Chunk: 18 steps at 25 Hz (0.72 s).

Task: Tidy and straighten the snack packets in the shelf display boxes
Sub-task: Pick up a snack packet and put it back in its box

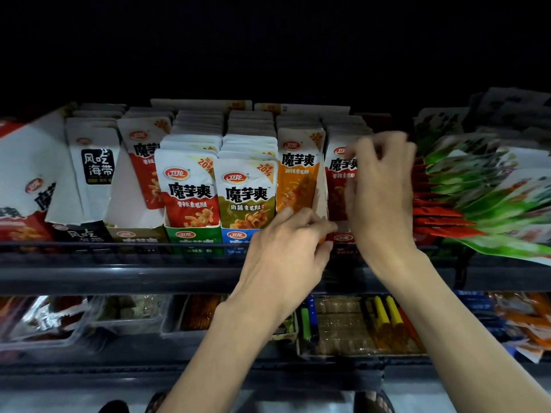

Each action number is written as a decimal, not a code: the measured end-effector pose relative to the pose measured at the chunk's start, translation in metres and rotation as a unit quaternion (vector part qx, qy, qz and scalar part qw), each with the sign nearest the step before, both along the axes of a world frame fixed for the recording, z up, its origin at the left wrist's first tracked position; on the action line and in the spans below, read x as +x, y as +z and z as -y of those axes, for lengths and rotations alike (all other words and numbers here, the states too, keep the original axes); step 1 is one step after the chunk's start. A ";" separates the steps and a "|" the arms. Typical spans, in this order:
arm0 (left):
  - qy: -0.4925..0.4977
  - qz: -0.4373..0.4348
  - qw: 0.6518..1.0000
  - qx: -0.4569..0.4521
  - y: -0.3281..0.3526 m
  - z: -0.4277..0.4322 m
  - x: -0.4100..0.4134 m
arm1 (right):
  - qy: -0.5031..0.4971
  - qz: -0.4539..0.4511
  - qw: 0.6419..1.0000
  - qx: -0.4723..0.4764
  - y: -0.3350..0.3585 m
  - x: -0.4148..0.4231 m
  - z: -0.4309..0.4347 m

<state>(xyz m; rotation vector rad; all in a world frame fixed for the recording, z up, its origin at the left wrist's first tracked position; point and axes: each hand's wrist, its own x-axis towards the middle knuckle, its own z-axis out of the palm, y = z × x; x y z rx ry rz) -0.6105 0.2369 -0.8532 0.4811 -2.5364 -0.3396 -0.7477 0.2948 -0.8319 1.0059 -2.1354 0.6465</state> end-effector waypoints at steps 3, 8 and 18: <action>-0.004 -0.006 1.000 0.005 0.000 -0.001 0.001 | 0.015 0.046 0.984 0.170 -0.008 -0.003 0.000; -0.020 -0.004 1.000 0.019 0.000 0.002 0.001 | 0.029 0.074 0.975 0.208 -0.006 -0.002 0.002; 0.040 -0.286 0.955 0.063 0.025 0.027 0.056 | 0.201 0.119 0.971 -0.057 0.030 0.052 -0.010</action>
